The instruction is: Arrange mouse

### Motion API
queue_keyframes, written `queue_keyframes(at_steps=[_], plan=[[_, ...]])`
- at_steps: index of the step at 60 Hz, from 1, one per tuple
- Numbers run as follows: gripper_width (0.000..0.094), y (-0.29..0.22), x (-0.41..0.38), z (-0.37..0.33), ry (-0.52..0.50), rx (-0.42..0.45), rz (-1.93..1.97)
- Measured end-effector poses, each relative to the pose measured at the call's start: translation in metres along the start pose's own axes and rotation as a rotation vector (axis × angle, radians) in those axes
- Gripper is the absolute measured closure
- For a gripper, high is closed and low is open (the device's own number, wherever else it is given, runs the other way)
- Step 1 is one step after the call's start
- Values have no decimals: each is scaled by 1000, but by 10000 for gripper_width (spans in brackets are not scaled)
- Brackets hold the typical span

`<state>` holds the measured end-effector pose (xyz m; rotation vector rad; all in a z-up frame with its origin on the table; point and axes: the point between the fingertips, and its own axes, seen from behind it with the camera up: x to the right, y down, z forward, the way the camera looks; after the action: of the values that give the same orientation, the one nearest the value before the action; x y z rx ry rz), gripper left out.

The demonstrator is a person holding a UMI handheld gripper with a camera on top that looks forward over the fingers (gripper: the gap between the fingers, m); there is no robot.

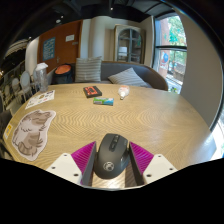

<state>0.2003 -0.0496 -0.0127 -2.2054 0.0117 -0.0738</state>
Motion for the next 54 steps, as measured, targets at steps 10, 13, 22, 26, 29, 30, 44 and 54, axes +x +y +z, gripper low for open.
queue_keyframes(at_steps=[10,13,22,26,29,30,44,54], plan=[[519,-12,4,5,76,41,66],[554,-12,5,5,91,51,57],[562,-38,-28,-14,39,110,121],[561,-68,-60,-30,44,170,67],[562,-87,-97,-39,17,205,28],[562,-94,-111,-42,5,210,18],[564,-78,-285,-11,-158,120,-37],[551,-44,-299,21,-73,35,-120]])
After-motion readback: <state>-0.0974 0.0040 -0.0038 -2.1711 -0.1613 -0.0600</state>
